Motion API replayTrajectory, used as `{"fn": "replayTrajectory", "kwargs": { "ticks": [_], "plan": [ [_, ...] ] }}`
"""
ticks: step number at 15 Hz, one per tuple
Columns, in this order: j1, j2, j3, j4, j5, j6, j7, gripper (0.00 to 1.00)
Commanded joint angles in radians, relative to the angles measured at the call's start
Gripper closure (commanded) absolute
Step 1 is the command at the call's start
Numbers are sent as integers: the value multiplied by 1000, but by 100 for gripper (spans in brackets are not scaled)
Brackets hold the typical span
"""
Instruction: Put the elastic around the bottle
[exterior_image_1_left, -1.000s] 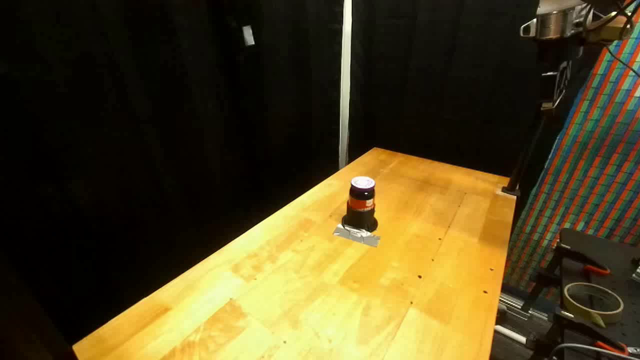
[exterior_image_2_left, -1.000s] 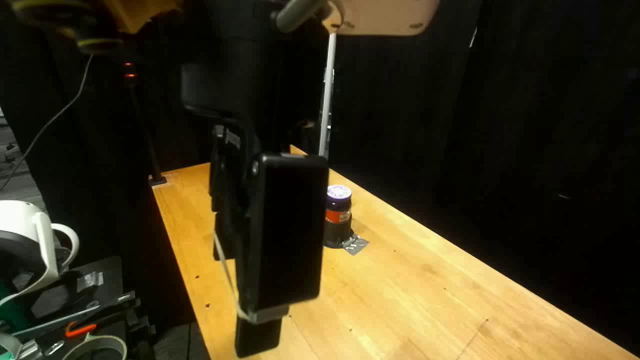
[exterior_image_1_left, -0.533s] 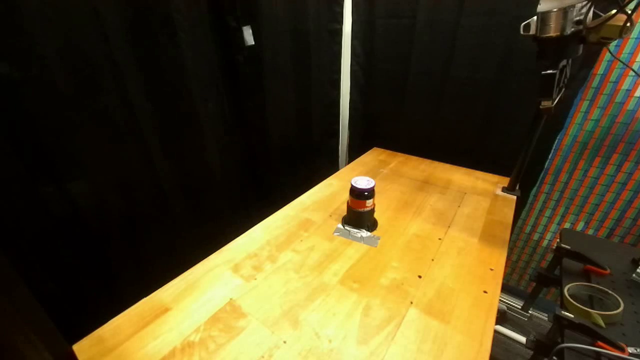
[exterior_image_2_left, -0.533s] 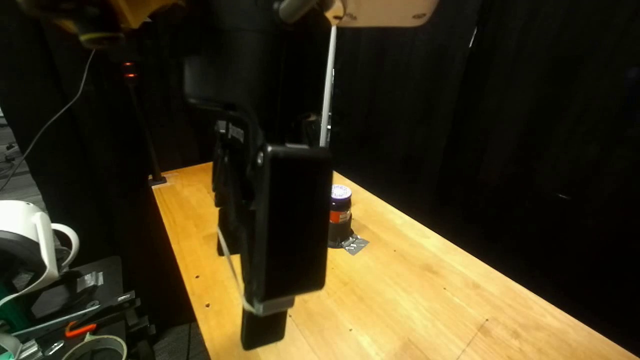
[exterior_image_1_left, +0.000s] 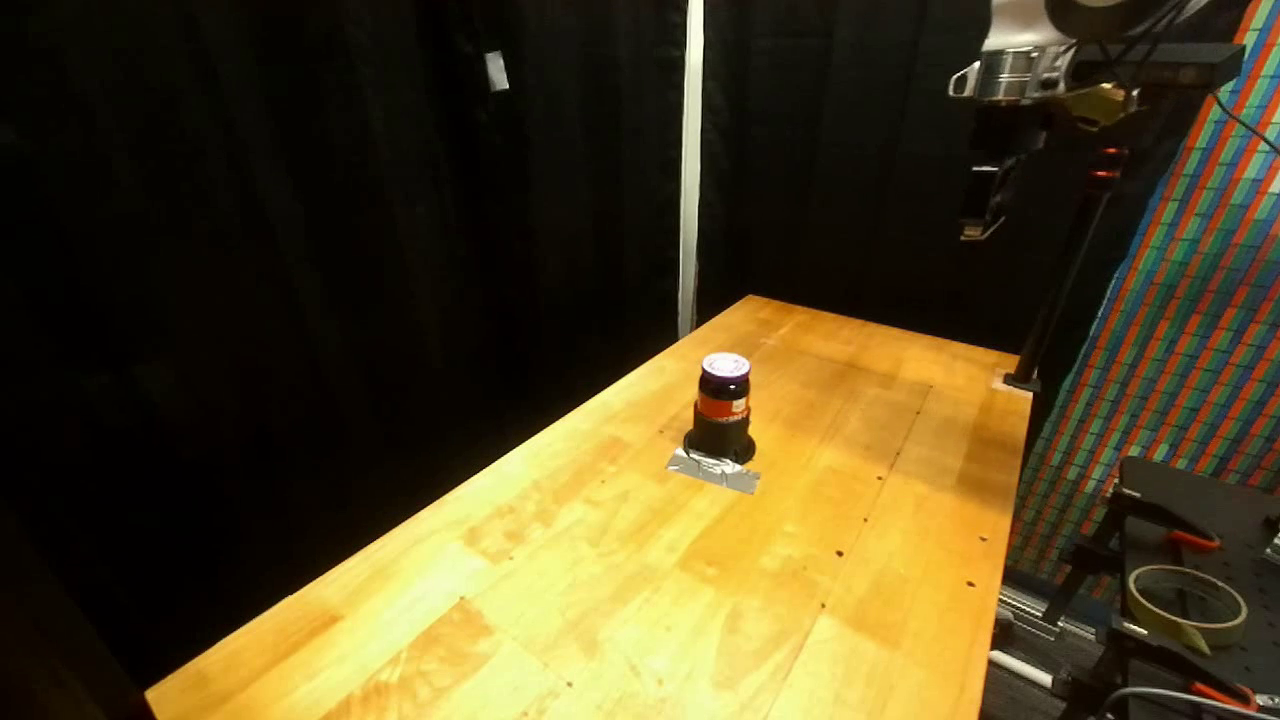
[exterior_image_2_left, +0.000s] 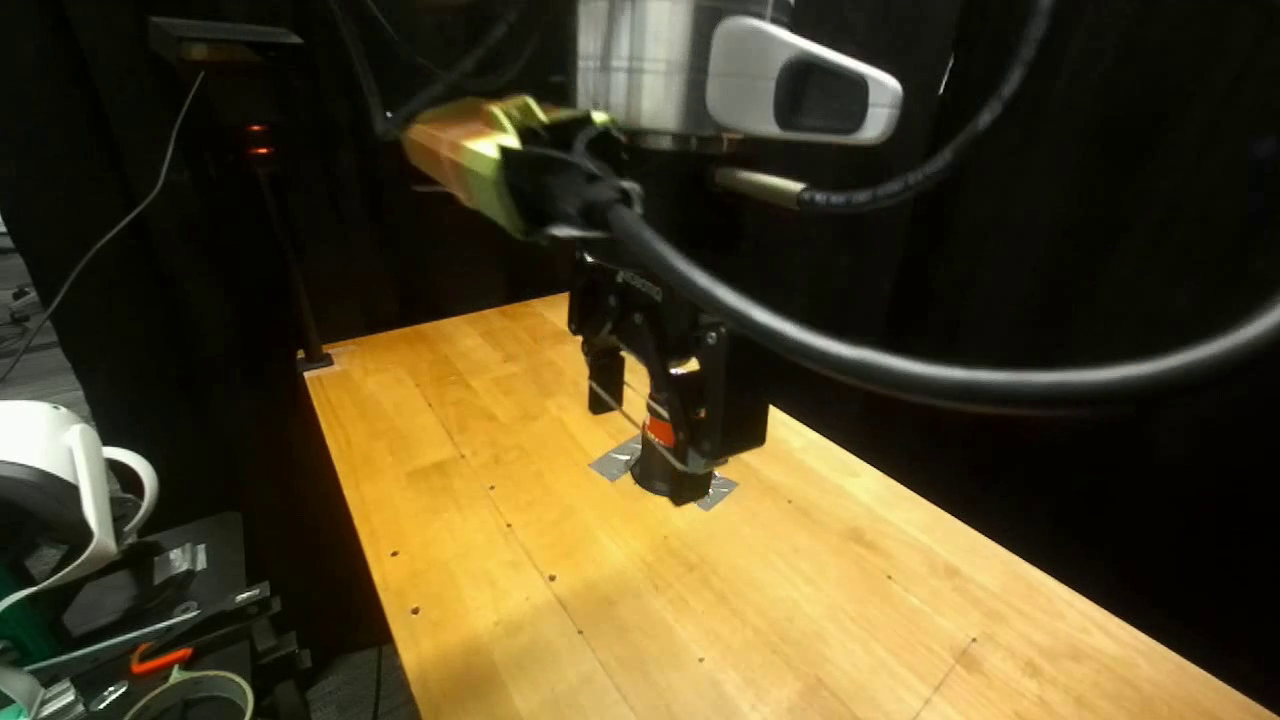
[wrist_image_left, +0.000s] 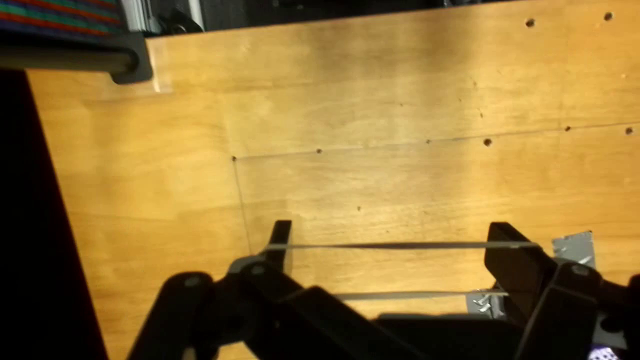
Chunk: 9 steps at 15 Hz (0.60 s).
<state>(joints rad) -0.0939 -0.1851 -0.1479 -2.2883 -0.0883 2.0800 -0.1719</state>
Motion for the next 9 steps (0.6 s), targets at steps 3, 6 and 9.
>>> {"fn": "replayTrajectory", "kwargs": {
  "ticks": [3,6,9],
  "plan": [
    [48,355,53,323,208,-6,-141,0],
    [38,517,110,491,251,-36,-165,0],
    [45,670,148,653,225,-49,-108,0]
  ]
}}
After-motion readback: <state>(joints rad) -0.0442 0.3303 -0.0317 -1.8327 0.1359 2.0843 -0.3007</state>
